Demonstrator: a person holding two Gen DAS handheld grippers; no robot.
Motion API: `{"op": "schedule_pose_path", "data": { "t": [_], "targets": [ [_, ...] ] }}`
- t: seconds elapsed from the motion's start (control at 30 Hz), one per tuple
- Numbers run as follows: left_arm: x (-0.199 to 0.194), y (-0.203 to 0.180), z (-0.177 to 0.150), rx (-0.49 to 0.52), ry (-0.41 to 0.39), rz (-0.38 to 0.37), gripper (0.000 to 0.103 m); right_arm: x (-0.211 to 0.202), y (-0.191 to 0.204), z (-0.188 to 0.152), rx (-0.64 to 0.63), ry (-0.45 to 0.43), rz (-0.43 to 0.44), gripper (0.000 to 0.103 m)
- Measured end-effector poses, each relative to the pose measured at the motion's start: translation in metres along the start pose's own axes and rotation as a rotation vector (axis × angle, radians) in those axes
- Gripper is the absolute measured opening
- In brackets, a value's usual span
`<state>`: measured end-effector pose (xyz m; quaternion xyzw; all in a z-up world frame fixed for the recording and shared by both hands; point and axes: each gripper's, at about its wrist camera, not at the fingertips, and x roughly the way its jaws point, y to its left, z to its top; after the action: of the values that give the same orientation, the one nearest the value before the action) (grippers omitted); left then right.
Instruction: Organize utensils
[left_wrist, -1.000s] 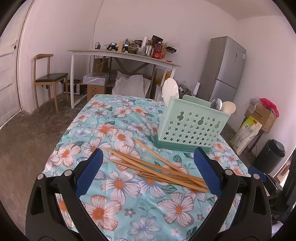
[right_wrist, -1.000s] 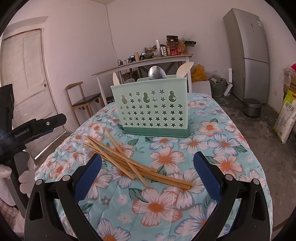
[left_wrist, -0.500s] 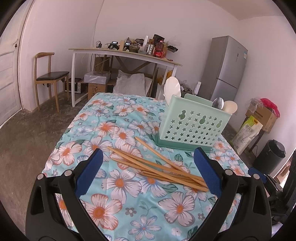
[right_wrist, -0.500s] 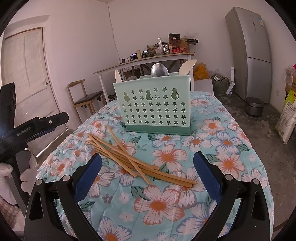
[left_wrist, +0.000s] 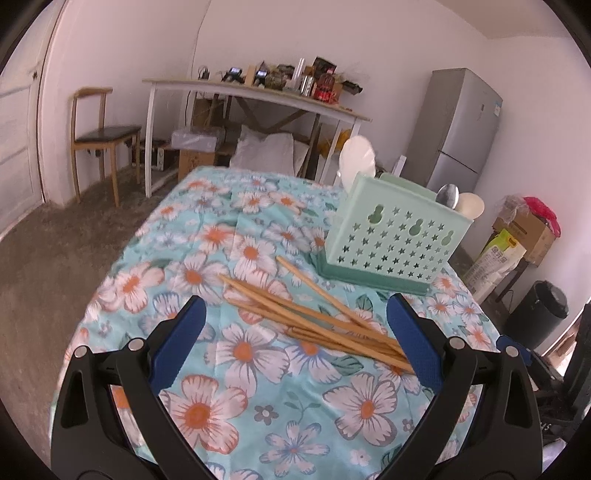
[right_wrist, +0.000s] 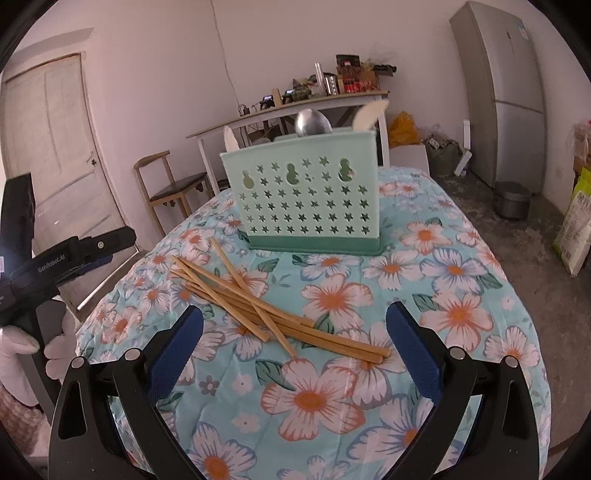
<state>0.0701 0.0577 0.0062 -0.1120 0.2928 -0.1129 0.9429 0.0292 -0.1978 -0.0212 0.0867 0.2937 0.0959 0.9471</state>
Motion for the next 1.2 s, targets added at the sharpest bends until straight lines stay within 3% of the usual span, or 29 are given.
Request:
{"op": "schedule_pose_path", "data": {
  "t": [0.2, 0.37, 0.53, 0.6, 0.67, 0.93, 1.2],
  "targets": [
    [0.022, 0.014, -0.006, -0.111, 0.106, -0.074, 0.094, 0.007, -0.009, -0.005, 0.012, 0.034, -0.005, 0.096],
    [0.04, 0.021, -0.003, -0.176, 0.156, -0.112, 0.066, 0.013, -0.014, -0.007, 0.02, 0.051, -0.003, 0.096],
    [0.063, 0.022, 0.024, -0.211, 0.164, -0.155, 0.05, 0.02, -0.015, -0.006, 0.02, 0.064, 0.008, 0.096],
    [0.079, 0.021, 0.037, -0.232, 0.197, -0.181, 0.049, 0.023, -0.016, -0.007, 0.019, 0.069, 0.012, 0.096],
    [0.099, 0.02, 0.046, -0.254, 0.255, -0.165, 0.038, 0.026, -0.017, -0.007, 0.023, 0.074, 0.015, 0.096],
    [0.147, 0.028, 0.053, -0.383, 0.413, -0.101, 0.028, 0.033, -0.022, -0.008, 0.037, 0.086, 0.021, 0.096],
    [0.162, 0.044, 0.04, -0.492, 0.457, -0.075, 0.017, 0.036, -0.023, -0.01, 0.037, 0.089, 0.024, 0.096]
  ]
}}
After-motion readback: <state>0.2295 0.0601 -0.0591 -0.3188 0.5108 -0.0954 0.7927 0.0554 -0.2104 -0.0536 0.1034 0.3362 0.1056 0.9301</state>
